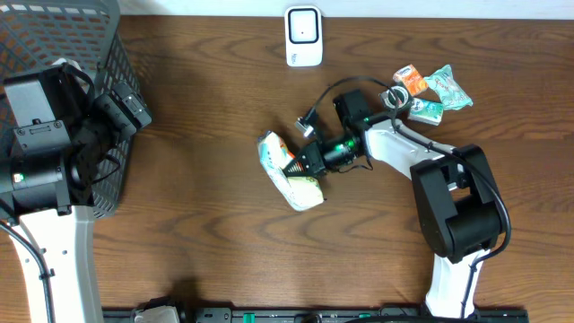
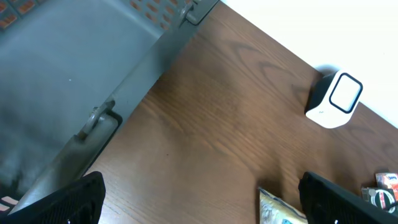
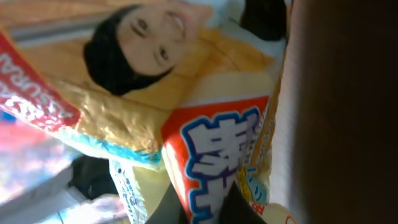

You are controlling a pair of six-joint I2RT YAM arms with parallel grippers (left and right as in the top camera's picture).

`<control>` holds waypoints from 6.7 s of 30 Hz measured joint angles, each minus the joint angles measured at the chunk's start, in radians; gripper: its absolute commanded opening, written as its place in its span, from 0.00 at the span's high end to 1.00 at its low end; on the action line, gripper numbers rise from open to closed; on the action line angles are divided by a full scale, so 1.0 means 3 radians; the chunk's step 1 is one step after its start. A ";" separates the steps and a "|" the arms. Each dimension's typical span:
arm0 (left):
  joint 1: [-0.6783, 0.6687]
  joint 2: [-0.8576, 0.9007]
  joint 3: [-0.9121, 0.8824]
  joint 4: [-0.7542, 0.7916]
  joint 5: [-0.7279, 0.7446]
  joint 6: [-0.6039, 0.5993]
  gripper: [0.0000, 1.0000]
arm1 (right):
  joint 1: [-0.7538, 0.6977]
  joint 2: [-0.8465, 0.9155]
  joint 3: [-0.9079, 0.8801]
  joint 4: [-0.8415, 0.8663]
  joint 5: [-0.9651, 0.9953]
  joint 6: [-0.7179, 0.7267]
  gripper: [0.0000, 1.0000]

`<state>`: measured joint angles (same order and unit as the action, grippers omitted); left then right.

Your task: Scan the item barcode

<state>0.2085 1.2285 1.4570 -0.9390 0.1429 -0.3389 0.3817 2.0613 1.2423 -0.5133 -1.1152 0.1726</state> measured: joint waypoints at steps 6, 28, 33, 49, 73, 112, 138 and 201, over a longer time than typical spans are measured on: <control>0.0000 0.0000 0.0000 0.0000 0.0000 0.0000 0.02 | -0.0278 0.0001 -0.0009 -0.0034 0.0769 0.0350 0.48; 0.0000 0.0000 0.0000 0.0000 0.0000 0.0000 0.02 | -0.0444 0.0000 0.0964 -0.1316 0.1640 -0.0420 0.09; 0.0000 0.0000 0.0000 0.0000 0.0000 0.0000 0.02 | -0.0407 0.0000 0.0964 -0.1317 0.1521 -0.0505 0.12; 0.0000 0.0000 0.0000 0.0000 0.0000 0.0000 0.03 | -0.0169 0.0000 0.0455 -0.0881 0.1729 -0.0423 0.69; 0.0000 0.0000 0.0000 0.0000 0.0001 0.0000 0.02 | -0.0651 -0.0511 0.0532 0.0125 0.0088 -0.0220 0.99; 0.0000 0.0000 0.0000 0.0000 0.0000 0.0000 0.02 | -0.0632 -0.1356 0.0568 0.0463 0.0010 0.0448 0.99; 0.0000 0.0000 0.0000 0.0000 0.0000 0.0000 0.02 | -0.0575 -0.1356 0.0568 0.0425 0.0168 0.0448 0.99; 0.0000 0.0000 0.0000 0.0000 0.0000 0.0000 0.02 | 0.1381 -0.0001 0.0604 -0.0683 0.5882 -0.0198 0.11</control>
<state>0.2085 1.2285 1.4570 -0.9390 0.1429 -0.3389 0.7959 2.0609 1.4235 -0.7181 0.6495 0.1131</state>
